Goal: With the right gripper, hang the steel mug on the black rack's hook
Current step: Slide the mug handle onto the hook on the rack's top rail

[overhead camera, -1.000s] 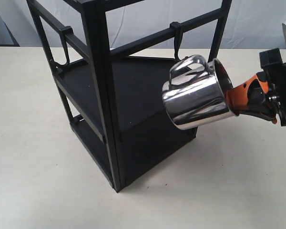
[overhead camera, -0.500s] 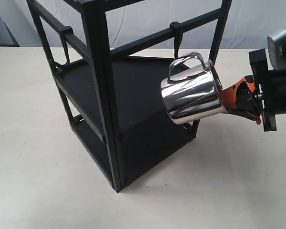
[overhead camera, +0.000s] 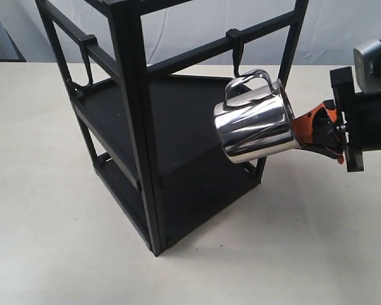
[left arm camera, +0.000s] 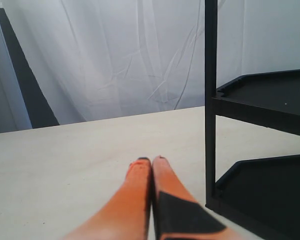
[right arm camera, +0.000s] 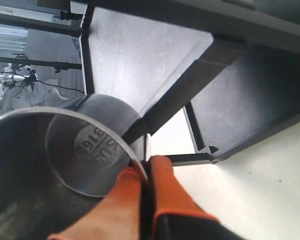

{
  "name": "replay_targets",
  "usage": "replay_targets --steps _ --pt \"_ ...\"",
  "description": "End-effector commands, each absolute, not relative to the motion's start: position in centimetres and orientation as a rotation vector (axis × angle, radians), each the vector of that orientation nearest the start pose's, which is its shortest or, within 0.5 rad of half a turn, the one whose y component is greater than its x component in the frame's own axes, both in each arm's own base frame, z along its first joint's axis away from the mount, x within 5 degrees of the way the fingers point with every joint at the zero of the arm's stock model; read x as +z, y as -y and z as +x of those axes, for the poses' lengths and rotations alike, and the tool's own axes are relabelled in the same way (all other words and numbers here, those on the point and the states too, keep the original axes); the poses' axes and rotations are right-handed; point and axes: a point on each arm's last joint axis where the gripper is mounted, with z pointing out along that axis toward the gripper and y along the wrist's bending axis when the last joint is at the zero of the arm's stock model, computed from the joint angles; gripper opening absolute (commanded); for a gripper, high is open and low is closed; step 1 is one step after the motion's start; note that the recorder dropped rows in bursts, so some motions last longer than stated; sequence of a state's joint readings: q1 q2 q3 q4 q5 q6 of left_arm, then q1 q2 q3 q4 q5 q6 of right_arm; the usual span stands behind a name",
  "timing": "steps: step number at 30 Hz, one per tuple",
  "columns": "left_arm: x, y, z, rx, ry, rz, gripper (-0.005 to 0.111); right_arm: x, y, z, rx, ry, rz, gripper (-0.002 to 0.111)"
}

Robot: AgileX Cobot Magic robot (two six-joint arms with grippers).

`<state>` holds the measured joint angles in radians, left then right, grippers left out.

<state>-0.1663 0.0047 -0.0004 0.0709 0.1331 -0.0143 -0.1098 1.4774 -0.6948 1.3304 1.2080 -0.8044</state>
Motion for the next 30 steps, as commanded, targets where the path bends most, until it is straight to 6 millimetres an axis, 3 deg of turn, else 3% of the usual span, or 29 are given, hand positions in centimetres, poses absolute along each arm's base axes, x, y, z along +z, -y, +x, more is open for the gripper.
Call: replay_targets --steps 1,5,7,10,12,30 --pt "20.2 0.9 5.6 -0.083 -1.602 0.174 0.002 22.2 -5.1 24.5 1.445 -2.448 0.151 -0.001" --pt "20.2 0.9 5.6 -0.083 -1.602 0.174 0.002 22.1 -5.0 24.6 1.419 -2.448 0.165 -0.001" --pt "20.2 0.9 5.6 -0.083 -1.602 0.174 0.002 22.1 -5.0 24.6 1.419 -2.448 0.165 0.006" --pt "20.2 0.9 5.6 -0.083 -1.602 0.174 0.002 22.1 -5.1 24.6 1.434 -2.448 0.157 0.037" --pt "20.2 0.9 5.6 -0.083 -1.602 0.174 0.002 22.3 -5.2 24.4 1.466 -2.442 0.146 0.047" --pt "20.2 0.9 5.6 -0.083 -1.602 0.174 0.002 23.1 -5.5 23.8 1.552 -2.418 0.093 0.046"
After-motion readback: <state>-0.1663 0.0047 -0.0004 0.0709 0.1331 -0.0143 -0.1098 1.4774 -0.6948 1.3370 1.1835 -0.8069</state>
